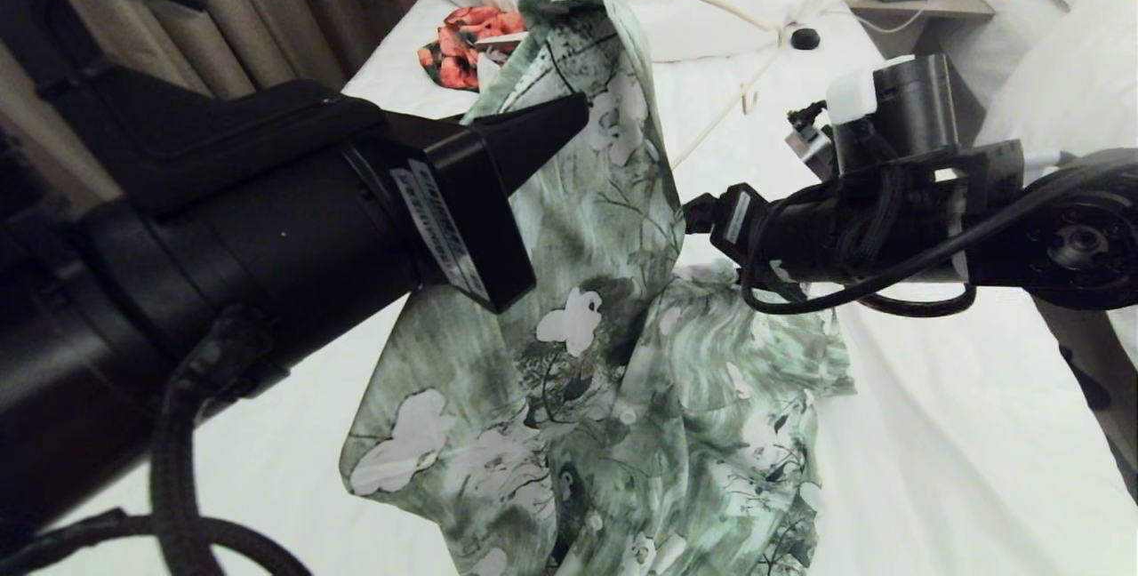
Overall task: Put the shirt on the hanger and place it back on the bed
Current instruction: Hook the other side of the shirt onto the hanger
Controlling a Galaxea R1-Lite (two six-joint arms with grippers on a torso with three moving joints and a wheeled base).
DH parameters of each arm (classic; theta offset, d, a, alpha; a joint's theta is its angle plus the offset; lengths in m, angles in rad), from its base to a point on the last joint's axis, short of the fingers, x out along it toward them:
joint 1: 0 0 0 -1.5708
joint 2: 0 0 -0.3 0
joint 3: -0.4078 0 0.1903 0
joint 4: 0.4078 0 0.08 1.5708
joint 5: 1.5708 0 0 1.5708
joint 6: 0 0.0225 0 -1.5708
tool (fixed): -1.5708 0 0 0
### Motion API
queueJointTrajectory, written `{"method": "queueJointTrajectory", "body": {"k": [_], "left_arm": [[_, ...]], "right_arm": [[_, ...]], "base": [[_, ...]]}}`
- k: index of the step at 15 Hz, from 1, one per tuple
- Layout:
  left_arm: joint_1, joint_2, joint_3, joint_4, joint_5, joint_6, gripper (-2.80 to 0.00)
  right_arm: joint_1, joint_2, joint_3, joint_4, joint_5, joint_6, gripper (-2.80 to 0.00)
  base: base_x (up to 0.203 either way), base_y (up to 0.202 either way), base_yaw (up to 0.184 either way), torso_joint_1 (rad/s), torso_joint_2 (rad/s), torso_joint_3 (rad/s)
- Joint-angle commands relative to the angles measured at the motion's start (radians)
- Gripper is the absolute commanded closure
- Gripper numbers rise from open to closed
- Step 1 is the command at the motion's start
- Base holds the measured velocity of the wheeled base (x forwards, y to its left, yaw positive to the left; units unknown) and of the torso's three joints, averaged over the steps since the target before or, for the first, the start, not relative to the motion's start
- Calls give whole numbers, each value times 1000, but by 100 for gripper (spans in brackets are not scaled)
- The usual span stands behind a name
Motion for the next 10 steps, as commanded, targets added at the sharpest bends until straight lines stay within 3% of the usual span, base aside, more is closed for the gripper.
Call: {"method": "queueJointTrajectory", "body": {"k": [1, 10], "left_arm": [[1, 2, 0, -4, 3, 0, 0], [1, 3, 1, -2, 3, 2, 0]], "right_arm": [[10, 18, 4, -32, 0, 11, -280], [37, -3, 46, -30, 5, 21, -280]], "base": [[0, 0, 0, 0, 0, 0], [0, 0, 0, 0, 0, 0]]}}
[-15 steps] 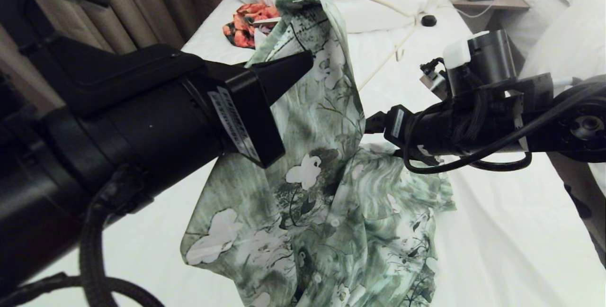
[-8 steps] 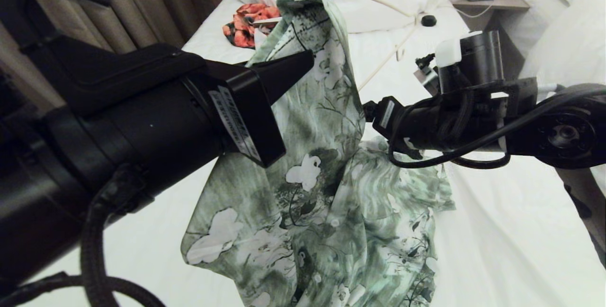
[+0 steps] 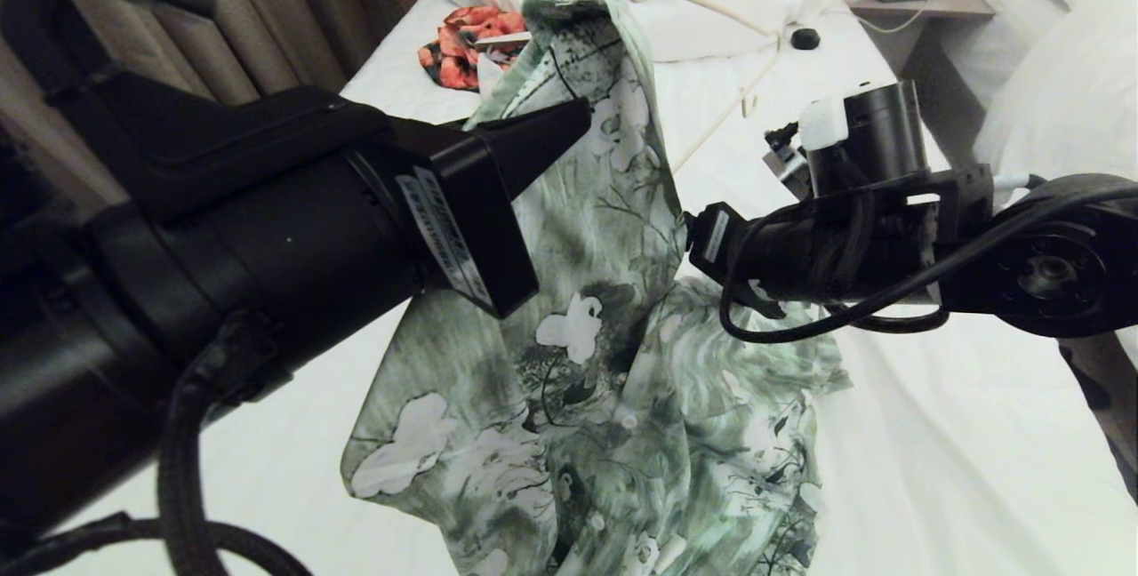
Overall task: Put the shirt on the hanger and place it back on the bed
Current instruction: Hook the other side of the shirt onto the hanger
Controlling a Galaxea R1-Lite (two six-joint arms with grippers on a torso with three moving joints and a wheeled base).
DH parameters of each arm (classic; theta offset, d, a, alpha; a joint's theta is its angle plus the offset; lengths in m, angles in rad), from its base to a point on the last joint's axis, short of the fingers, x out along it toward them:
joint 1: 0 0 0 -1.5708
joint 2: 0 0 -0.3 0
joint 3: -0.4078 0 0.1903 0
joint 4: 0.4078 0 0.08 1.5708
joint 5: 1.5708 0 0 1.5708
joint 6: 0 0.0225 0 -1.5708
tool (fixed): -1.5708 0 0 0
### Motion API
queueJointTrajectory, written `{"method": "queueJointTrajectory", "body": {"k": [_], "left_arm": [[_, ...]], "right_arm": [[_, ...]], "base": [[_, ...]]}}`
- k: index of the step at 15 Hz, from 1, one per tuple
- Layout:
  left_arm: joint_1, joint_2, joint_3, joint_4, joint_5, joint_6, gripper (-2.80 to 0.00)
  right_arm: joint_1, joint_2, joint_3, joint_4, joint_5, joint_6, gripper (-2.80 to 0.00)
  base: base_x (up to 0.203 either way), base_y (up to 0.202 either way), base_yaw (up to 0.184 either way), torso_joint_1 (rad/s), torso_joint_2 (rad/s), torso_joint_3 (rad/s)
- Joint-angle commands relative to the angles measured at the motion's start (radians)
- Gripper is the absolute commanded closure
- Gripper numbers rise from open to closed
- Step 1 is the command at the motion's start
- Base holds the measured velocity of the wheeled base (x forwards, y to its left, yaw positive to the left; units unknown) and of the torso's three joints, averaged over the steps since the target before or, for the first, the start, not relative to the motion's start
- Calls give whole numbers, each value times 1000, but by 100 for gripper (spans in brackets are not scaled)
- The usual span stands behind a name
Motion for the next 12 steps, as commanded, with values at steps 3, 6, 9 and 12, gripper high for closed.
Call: {"method": "queueJointTrajectory", "body": {"k": [3, 6, 9, 12], "left_arm": [[0, 1, 0, -4, 2, 4, 0], [0, 3, 0, -4, 3, 4, 0], [0, 6, 0, -4, 2, 6, 0], [0, 6, -3, -4, 2, 7, 0]], "right_arm": [[4, -12, 8, 0, 2, 27, -280], [6, 4, 2, -9, 2, 30, -280], [11, 18, -5, -9, 2, 29, -280], [11, 12, -5, -8, 4, 28, 0]], "base": [[0, 0, 0, 0, 0, 0], [0, 0, 0, 0, 0, 0], [0, 0, 0, 0, 0, 0], [0, 0, 0, 0, 0, 0]]}}
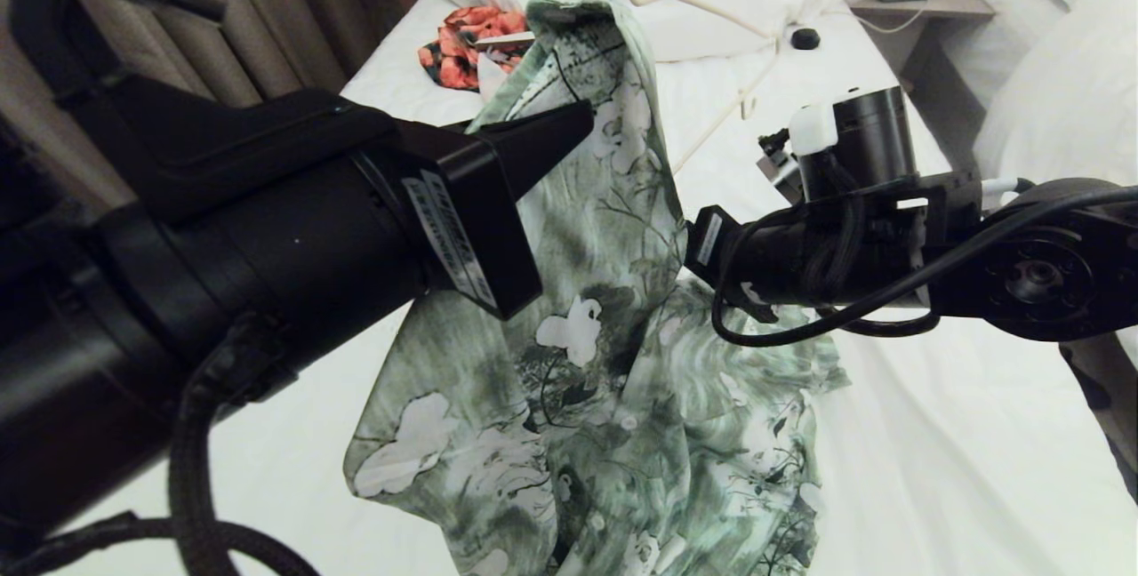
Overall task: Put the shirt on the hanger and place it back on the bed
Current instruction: Hook the other side of the shirt onto the hanger
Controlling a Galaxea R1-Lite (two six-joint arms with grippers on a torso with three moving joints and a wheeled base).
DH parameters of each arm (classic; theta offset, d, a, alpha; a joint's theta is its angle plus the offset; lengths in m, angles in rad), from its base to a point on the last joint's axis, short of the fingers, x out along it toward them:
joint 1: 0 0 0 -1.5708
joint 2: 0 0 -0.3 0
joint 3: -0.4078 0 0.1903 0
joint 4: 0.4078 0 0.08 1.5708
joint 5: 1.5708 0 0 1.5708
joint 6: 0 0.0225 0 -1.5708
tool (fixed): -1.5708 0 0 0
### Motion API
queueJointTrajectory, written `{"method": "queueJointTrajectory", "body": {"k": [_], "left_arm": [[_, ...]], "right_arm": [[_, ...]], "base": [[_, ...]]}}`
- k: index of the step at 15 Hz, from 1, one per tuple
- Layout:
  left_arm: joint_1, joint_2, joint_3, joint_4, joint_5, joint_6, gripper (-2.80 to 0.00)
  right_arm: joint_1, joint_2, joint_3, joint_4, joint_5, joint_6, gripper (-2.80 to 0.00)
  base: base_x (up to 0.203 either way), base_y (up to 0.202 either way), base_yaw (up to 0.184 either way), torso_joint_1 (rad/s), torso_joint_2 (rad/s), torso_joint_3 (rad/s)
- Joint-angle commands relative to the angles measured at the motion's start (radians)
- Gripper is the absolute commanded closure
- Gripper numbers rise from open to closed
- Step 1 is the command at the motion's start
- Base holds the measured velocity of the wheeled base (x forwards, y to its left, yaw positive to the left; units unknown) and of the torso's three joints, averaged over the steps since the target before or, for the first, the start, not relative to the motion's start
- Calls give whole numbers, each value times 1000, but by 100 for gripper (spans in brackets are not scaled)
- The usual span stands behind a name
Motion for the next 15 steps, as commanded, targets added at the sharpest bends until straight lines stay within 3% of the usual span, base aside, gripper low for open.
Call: {"method": "queueJointTrajectory", "body": {"k": [1, 6, 13, 15], "left_arm": [[0, 2, -2, -4, 2, 0, 0], [0, 6, 1, -4, 2, 0, 0], [45, 44, 24, -8, -1, -9, 0], [74, 52, 21, -8, -3, -52, 0]], "right_arm": [[2, 0, 0, 0, 1, 5, 0], [-10, -15, 0, 3, -1, 4, 0], [-161, -71, 3, 7, 7, 6, 0], [-184, -71, 3, 6, 6, 6, 0]], "base": [[0, 0, 0, 0, 0, 0], [0, 0, 0, 0, 0, 0], [0, 0, 0, 0, 0, 0], [0, 0, 0, 0, 0, 0]]}}
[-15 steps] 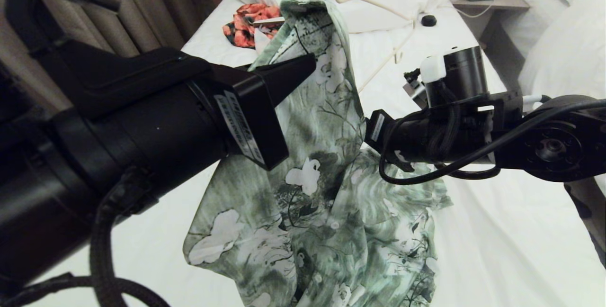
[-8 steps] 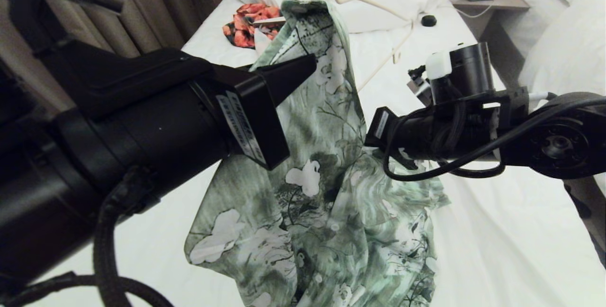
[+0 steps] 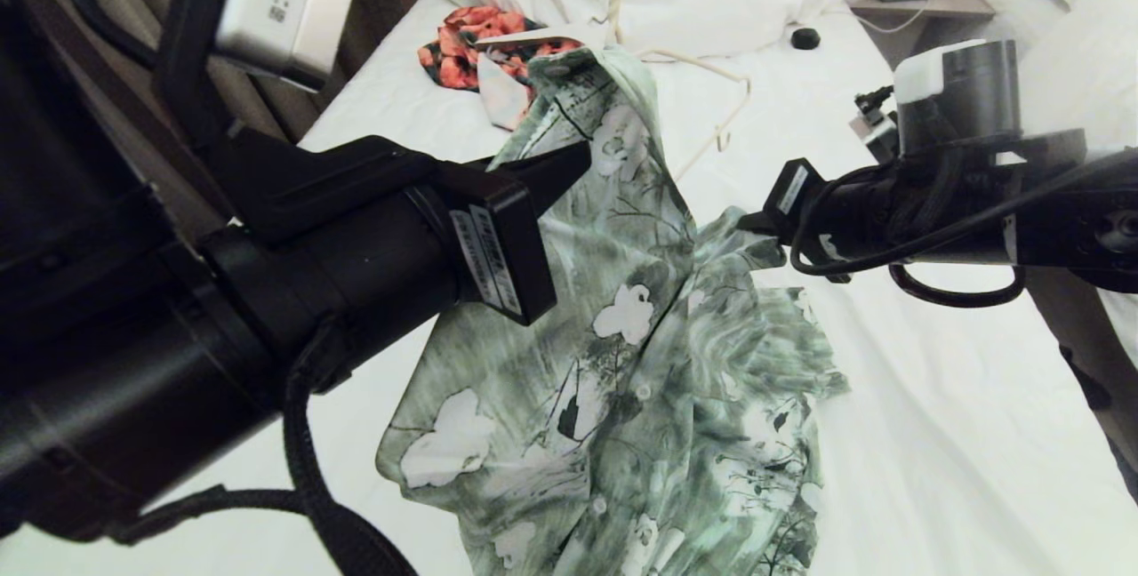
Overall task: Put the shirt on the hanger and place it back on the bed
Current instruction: Hook the other side of the shirt onto the hanger
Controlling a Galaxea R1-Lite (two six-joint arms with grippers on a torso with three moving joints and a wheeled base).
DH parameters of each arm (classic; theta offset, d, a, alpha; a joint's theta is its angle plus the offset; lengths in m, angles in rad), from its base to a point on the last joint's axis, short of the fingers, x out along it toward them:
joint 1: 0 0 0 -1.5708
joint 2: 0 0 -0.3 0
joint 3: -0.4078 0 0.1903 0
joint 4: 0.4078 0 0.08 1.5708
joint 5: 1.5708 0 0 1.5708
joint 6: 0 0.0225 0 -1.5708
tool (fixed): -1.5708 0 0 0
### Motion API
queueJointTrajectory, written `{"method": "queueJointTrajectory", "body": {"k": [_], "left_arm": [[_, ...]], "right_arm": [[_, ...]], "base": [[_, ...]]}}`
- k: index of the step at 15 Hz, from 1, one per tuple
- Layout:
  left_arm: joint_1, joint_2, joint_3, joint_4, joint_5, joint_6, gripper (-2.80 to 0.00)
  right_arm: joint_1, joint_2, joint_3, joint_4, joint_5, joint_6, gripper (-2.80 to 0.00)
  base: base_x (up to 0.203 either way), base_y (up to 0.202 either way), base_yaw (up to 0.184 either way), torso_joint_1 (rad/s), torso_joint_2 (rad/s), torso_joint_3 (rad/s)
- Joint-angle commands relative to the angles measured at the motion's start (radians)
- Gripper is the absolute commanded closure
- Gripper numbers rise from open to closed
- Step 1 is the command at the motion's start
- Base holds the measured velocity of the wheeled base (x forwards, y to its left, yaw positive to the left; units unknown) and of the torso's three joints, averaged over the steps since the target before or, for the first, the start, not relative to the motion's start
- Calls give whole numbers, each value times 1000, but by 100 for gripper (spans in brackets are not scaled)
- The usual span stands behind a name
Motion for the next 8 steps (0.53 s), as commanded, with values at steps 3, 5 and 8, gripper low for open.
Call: {"method": "queueJointTrajectory", "body": {"k": [3, 5, 8], "left_arm": [[13, 18, 29, 5, -1, -52, 0], [13, 33, 55, 4, 1, -55, 0], [-3, 31, 102, 7, 1, -55, 0]], "right_arm": [[-33, 5, 1, -4, 0, 3, 0], [-35, 5, 0, -8, -5, 0, 0], [-35, 0, -2, -8, -6, -22, 0]], "base": [[0, 0, 0, 0, 0, 0], [0, 0, 0, 0, 0, 0], [0, 0, 0, 0, 0, 0]]}}
